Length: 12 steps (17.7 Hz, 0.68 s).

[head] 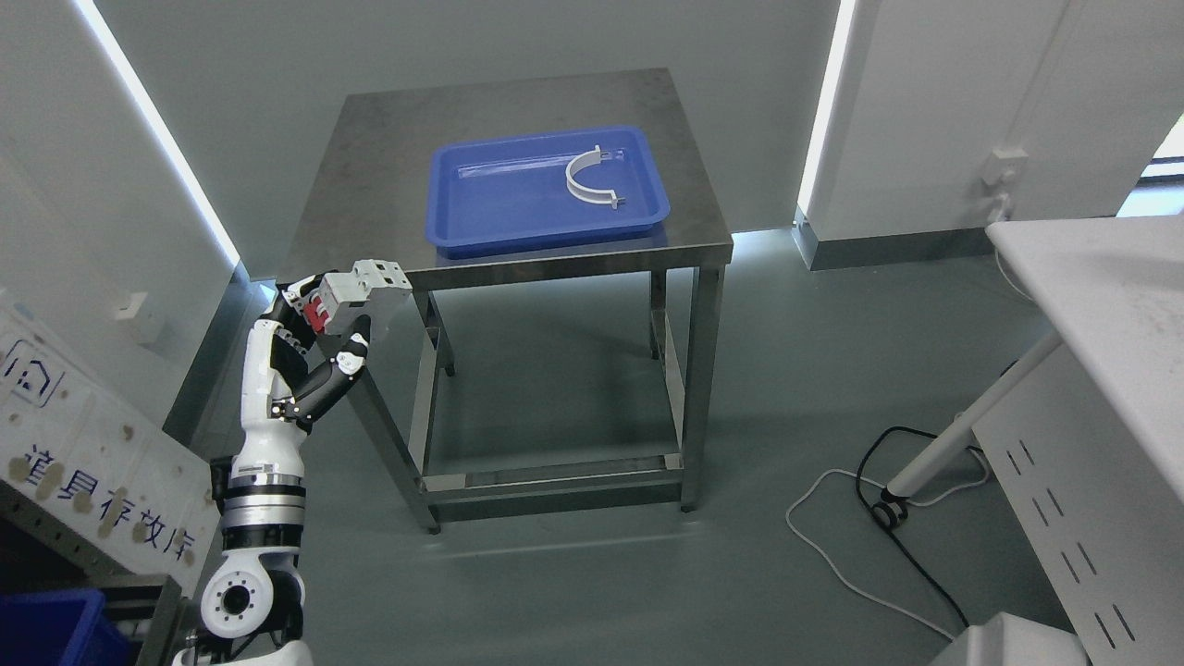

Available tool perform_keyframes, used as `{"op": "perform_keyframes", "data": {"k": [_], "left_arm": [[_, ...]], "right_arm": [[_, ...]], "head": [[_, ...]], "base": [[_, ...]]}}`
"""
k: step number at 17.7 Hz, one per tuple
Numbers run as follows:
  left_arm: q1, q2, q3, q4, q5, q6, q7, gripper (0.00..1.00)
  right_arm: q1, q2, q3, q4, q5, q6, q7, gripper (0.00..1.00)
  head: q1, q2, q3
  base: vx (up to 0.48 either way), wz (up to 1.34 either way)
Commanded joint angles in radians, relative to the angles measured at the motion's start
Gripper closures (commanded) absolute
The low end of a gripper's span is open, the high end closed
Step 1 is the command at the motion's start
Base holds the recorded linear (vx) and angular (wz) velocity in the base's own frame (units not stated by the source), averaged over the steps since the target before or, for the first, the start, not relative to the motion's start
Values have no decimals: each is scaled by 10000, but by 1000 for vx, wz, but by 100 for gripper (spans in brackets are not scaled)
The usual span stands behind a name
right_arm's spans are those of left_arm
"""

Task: Place circuit breaker on shelf
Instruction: 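Hold the breaker in the left hand while turning toward the blue bin shelf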

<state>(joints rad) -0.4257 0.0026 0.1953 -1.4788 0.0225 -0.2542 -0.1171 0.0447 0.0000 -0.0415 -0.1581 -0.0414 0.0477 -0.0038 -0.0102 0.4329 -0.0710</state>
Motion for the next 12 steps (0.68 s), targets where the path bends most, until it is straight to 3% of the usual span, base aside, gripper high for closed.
{"op": "perform_keyframes", "data": {"k": [1, 12], "left_arm": [[146, 149, -158, -2239, 220, 226, -10, 76], [-359, 149, -143, -2285, 220, -741, -41, 76]], "right_arm": [[-3, -175, 1, 1, 0, -1, 8, 0], [-2, -175, 1, 1, 0, -1, 8, 0]], "head": [[0, 0, 0], [0, 0, 0]], "base": [[-399, 148], [-396, 95]]}}
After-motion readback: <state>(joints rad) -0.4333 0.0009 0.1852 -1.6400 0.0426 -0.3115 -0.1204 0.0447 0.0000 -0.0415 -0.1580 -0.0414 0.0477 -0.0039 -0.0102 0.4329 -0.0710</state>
